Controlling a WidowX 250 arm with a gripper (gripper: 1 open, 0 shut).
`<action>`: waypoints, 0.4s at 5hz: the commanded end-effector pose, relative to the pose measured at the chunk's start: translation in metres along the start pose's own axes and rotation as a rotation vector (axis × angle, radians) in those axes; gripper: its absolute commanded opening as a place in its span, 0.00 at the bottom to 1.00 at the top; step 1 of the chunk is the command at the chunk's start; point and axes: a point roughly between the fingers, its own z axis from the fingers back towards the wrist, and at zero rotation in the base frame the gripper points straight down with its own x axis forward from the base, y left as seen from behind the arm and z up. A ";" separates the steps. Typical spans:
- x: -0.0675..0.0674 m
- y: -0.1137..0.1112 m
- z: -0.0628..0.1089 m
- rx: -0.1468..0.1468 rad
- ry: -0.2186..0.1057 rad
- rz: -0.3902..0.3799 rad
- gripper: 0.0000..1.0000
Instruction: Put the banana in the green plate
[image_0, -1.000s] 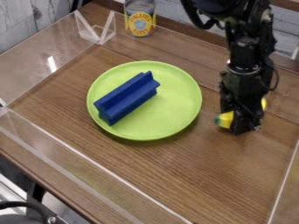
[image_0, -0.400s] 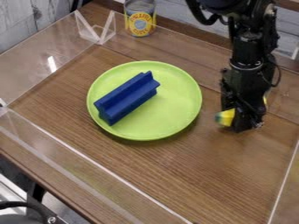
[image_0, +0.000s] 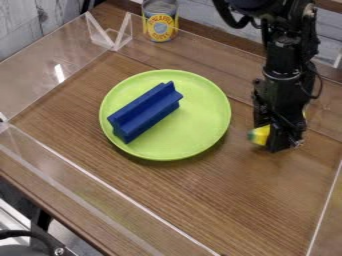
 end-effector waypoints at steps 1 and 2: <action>0.017 0.000 0.038 0.041 -0.108 -0.009 0.00; 0.013 -0.001 0.048 0.042 -0.091 0.013 0.00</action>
